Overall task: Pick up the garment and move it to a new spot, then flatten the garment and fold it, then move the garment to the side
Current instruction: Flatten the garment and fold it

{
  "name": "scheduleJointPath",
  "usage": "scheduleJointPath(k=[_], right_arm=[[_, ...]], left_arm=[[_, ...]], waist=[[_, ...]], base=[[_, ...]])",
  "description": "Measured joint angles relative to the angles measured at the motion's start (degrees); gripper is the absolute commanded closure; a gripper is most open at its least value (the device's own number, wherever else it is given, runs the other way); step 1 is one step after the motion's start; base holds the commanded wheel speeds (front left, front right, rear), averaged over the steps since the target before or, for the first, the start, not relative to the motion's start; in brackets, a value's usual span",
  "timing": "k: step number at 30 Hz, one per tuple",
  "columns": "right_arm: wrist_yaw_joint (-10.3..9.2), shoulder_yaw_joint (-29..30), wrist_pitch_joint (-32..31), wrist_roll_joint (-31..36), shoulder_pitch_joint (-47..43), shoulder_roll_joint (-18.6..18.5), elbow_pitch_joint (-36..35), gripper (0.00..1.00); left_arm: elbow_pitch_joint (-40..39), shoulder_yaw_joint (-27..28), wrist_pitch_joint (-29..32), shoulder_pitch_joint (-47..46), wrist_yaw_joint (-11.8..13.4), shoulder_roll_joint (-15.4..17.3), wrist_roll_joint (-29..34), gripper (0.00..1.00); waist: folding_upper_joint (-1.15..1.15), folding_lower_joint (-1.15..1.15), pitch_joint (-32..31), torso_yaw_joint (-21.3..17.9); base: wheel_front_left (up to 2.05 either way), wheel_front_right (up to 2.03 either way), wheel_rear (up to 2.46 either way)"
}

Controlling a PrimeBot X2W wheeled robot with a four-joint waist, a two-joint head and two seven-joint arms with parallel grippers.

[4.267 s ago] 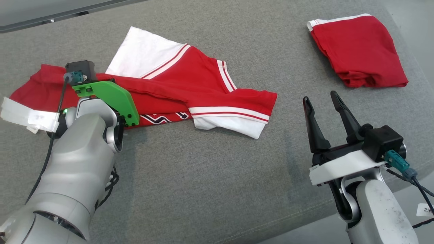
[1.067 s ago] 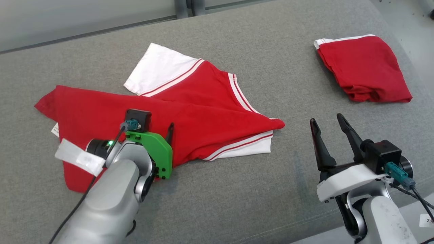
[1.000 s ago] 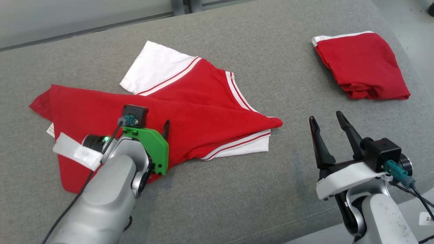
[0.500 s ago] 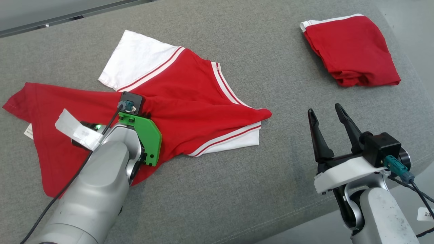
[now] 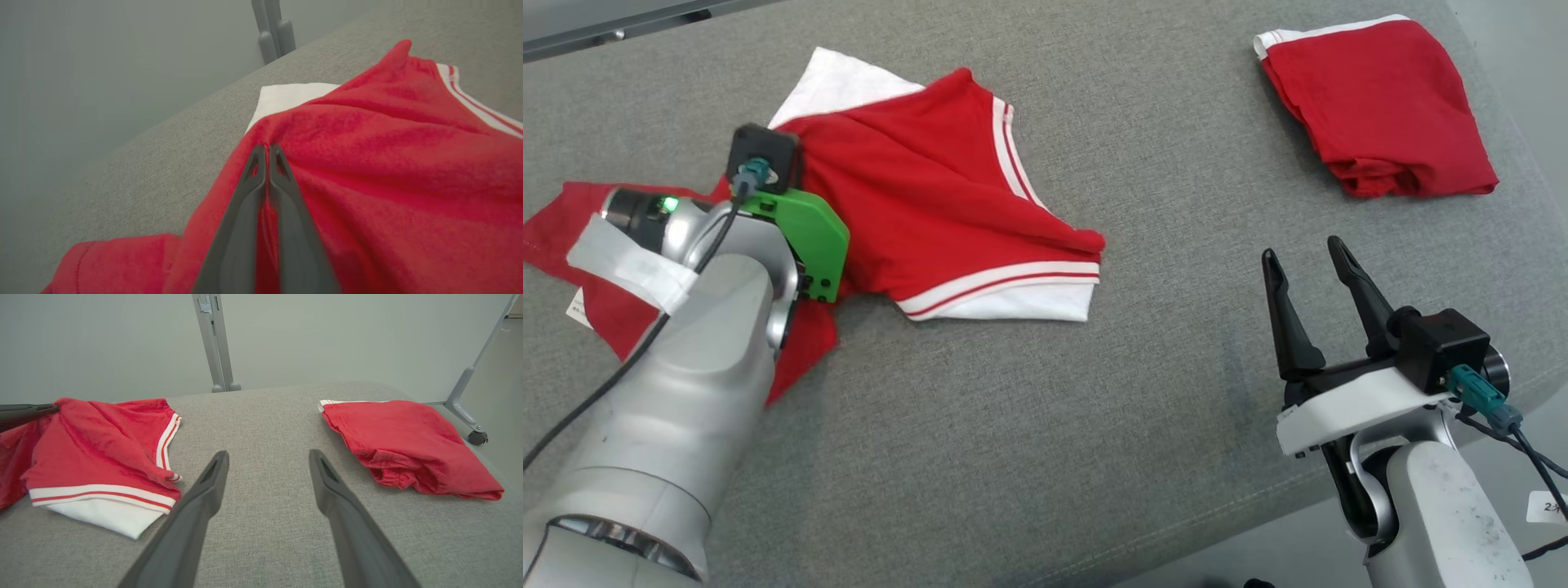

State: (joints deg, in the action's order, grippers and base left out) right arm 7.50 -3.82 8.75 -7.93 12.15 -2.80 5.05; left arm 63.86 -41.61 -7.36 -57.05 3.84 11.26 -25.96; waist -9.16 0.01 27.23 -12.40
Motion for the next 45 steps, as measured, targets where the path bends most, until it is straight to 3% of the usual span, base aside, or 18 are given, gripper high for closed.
scheduleJointPath(k=[8, 9, 10, 11, 20, 28, 45], right_arm=[[0.0, -0.51, 0.4, -0.18, 0.57, 0.0, 0.66, 0.0], [0.0, -0.48, 0.42, -0.26, 0.65, 0.0, 0.79, 0.0], [0.0, -0.36, 0.43, -0.32, 0.73, 0.0, 0.9, 0.0], [0.0, -0.19, 0.44, -0.32, 0.75, 0.0, 1.03, 0.0], [0.0, 2.56, 0.48, 0.09, -0.63, 0.01, 2.4, 0.0], [0.0, 3.18, -0.8, 1.3, -3.51, 0.0, 4.23, 0.0], [0.0, 3.35, -1.33, 2.85, -4.8, 0.02, 9.67, 0.0]], left_arm=[[3.85, 1.08, -2.9, -2.62, 0.85, 0.42, -0.8, 1.0], [4.32, 1.45, -3.33, -2.63, 1.05, 0.32, -1.3, 0.83], [4.65, 1.88, -3.86, -2.63, 1.23, 0.14, -1.82, 0.53], [4.77, 2.23, -4.48, -2.62, 1.29, -0.19, -2.24, 0.0], [0.02, 5.04, -7.44, 2.01, 0.46, -5.26, -5.34, 0.0], [-16.92, 8.62, -7.67, 14.65, 1.45, -5.08, -2.37, 0.0], [-40.23, 15.89, -7.69, 36.06, 3.8, -1.85, 2.12, 0.0]], waist=[[0.0, 0.0, 0.79, -0.9], [0.0, 0.0, 0.78, -0.92], [0.0, 0.0, 0.74, -0.88], [0.0, 0.0, 0.67, -0.76], [-0.01, 0.0, -1.23, 2.64], [-0.01, 0.0, -3.95, 7.34], [-0.02, -0.01, -9.62, 17.86]], base=[[0.0, 0.0, 0.0], [0.0, 0.0, 0.0], [0.0, 0.0, 0.0], [0.0, 0.0, 0.0], [0.0, 0.0, 0.0], [0.0, 0.0, 0.0], [0.0, 0.0, 0.0]])
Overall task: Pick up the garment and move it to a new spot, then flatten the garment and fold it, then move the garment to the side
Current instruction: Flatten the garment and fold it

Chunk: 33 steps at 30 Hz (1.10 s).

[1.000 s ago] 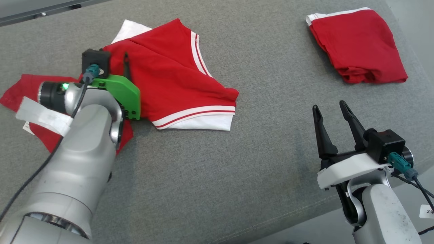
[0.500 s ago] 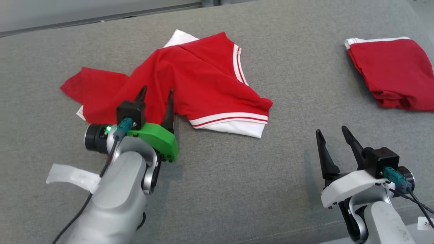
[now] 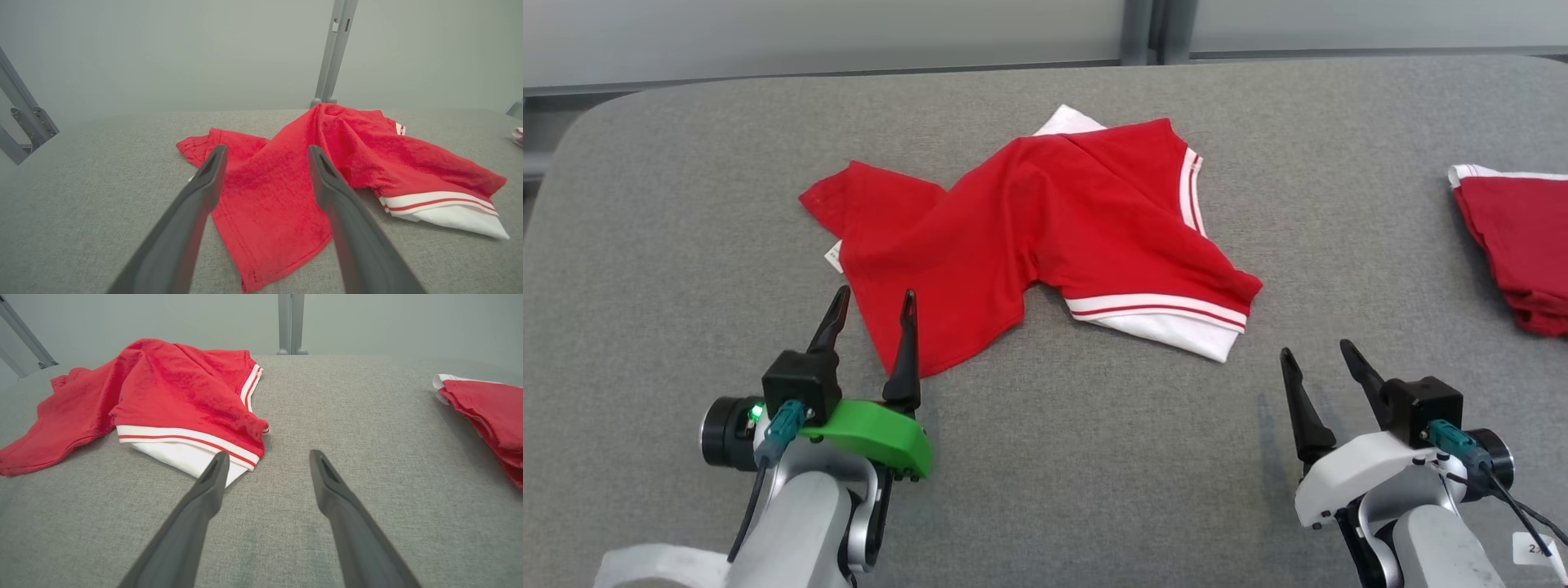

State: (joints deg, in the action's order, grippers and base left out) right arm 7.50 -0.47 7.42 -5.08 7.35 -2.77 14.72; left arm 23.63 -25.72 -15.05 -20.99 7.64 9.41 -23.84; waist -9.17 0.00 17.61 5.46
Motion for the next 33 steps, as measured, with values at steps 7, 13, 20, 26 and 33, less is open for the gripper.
scheduleJointPath(k=[7, 13, 20, 26, 33], right_arm=[[0.0, -0.16, -0.29, 0.76, 1.16, -0.41, 6.41, 0.0], [0.0, -1.14, 0.42, 0.64, 4.8, -1.66, 14.95, 0.0], [0.0, -3.18, 2.7, -1.07, 10.69, -2.04, 25.71, 0.0], [0.0, -3.63, 4.81, -2.3, 13.65, -2.2, 30.22, 0.0], [0.0, -5.3, 6.82, -2.88, 15.79, -2.04, 31.59, 0.2]], left_arm=[[-8.17, 2.9, 0.01, 7.08, 1.59, 0.27, 0.48, 0.0], [-13.01, 4.79, 0.01, 11.28, 2.53, -1.0, 0.52, 0.0], [-14.6, 5.64, 0.01, 13.63, 2.77, -1.25, 0.8, 0.0], [-14.73, 6.13, 0.01, 13.84, 2.92, -1.24, 0.86, 0.0], [-14.95, 6.56, 0.01, 14.55, 3.04, -1.23, 0.86, 0.0]], waist=[[0.0, 0.0, -0.81, 3.53], [0.0, 0.0, -0.26, 6.26], [0.0, 0.0, 1.18, 9.66], [0.0, 0.0, 1.62, 11.11], [0.01, 0.0, 1.35, 10.95]], base=[[0.0, 0.0, 0.0], [0.0, 0.0, 0.0], [0.0, 0.0, 0.0], [0.0, 0.0, 0.0], [0.0, 0.0, 0.0]])
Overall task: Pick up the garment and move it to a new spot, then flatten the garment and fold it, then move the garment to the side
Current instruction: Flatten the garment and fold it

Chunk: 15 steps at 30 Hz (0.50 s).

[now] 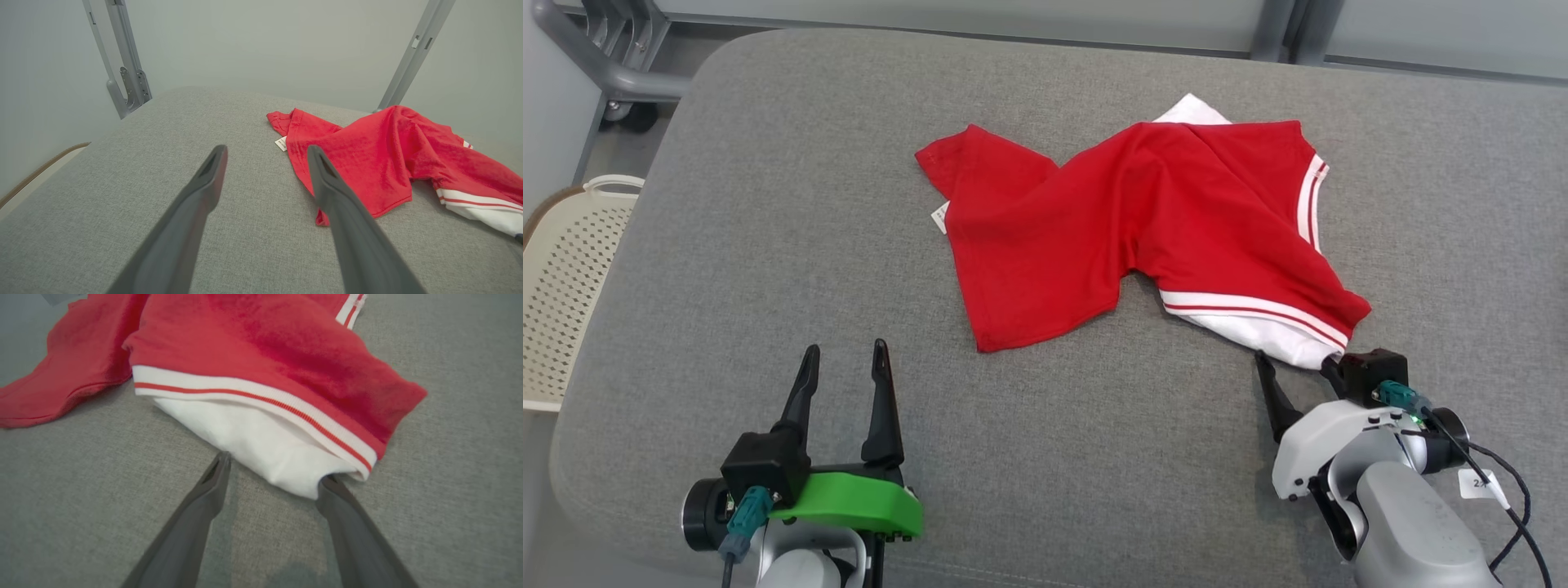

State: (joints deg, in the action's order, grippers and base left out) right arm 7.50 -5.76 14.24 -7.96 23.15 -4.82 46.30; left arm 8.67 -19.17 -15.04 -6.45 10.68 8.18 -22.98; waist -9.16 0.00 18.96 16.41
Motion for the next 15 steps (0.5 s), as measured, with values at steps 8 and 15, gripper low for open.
scheduleJointPath(k=[8, 15], right_arm=[[0.0, -2.48, 0.57, -0.69, 2.4, -0.26, -1.55, 1.0], [0.0, -5.04, 0.75, -2.43, 2.85, -1.62, -10.06, 1.0]], left_arm=[[-0.21, 0.63, 0.0, 0.05, 0.01, -0.03, -0.01, 0.0], [-0.12, 1.4, 0.0, 0.72, 0.19, -0.51, -0.02, 0.0]], waist=[[0.0, 0.0, -0.19, -0.97], [0.0, 0.0, -0.92, -2.27]], base=[[0.0, 0.0, 0.0], [0.0, 0.0, 0.0]])
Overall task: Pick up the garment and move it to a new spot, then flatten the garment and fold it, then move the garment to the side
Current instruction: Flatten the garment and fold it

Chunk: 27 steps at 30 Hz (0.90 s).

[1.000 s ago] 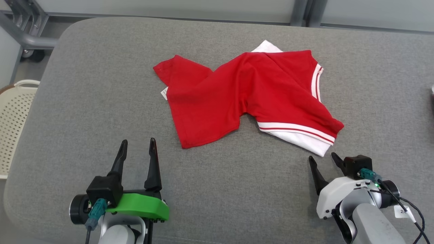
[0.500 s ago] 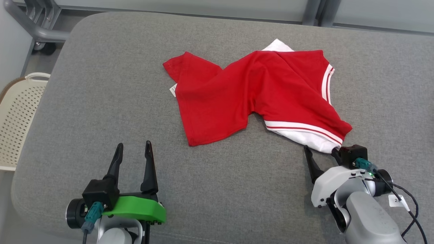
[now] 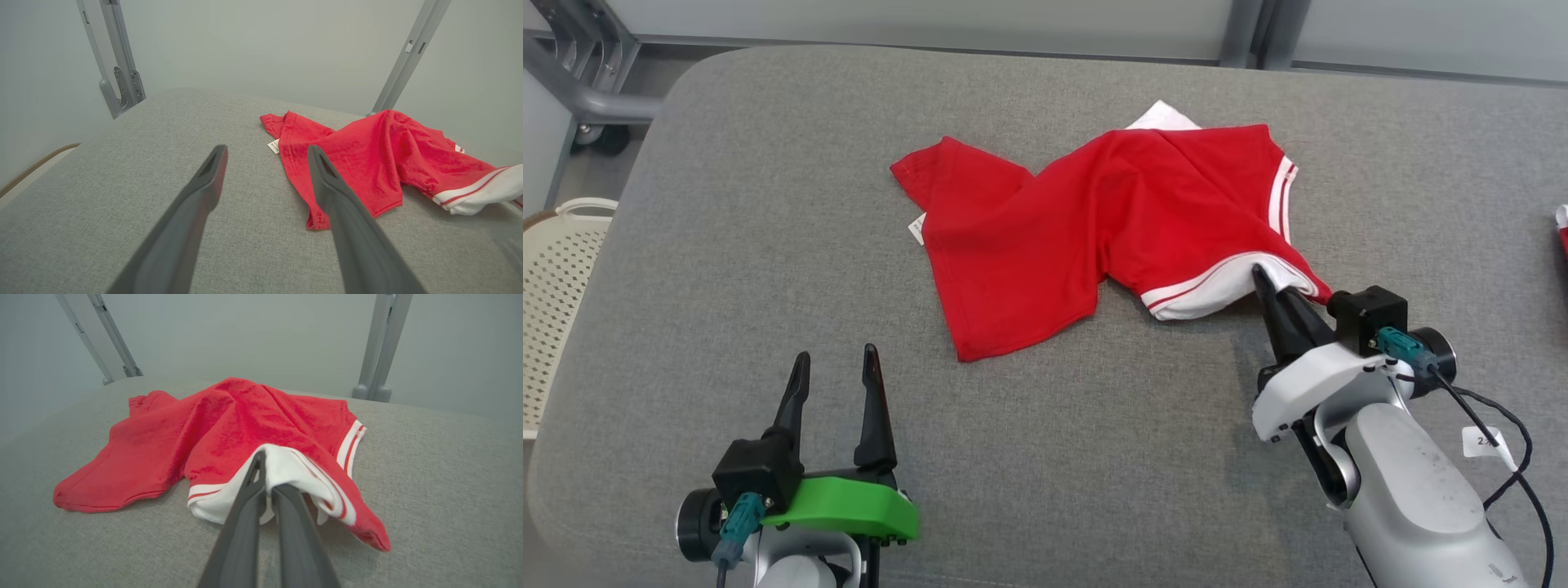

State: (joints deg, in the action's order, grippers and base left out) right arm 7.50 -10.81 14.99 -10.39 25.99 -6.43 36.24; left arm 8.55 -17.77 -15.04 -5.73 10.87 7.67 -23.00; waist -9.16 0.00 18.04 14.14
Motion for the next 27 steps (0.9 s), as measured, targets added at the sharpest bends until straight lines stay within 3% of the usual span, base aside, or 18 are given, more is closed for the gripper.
scheduleJointPath(k=[5, 11, 16, 21, 27], right_arm=[[0.0, -2.58, -4.34, -2.08, -3.54, -2.94, -12.09, 1.0], [0.0, -2.22, -14.57, -3.13, -10.58, -5.87, -30.73, 1.0], [-0.01, -0.32, -23.81, -4.7, -16.42, -7.36, -41.23, 1.0], [-0.01, 1.76, -29.8, -6.32, -18.18, -8.55, -40.87, 1.0], [-0.02, -0.31, -31.14, -7.16, -10.29, -12.09, -29.14, 1.0]], left_arm=[[0.16, 0.59, -0.01, 0.77, -0.01, -0.82, -0.02, 0.0], [0.26, 1.1, 0.0, 1.72, -0.34, -1.71, -0.09, 0.0], [0.52, 1.22, 0.0, 1.88, -0.92, -2.87, -0.08, 0.0], [0.78, 1.22, 0.0, 1.91, -1.82, -3.37, 0.04, 0.0], [1.16, 0.7, 0.0, 1.51, -2.81, -4.12, 0.47, 0.0]], waist=[[0.0, 0.0, -1.32, -1.0], [0.0, 0.0, -2.98, -1.75], [0.0, 0.0, -3.42, -0.88], [0.0, 0.0, -3.2, 0.9], [0.0, 0.0, -2.0, 3.68]], base=[[0.0, 0.0, 0.0], [0.0, 0.0, 0.0], [0.0, 0.0, 0.0], [0.0, 0.0, 0.0], [0.0, 0.0, 0.0]])
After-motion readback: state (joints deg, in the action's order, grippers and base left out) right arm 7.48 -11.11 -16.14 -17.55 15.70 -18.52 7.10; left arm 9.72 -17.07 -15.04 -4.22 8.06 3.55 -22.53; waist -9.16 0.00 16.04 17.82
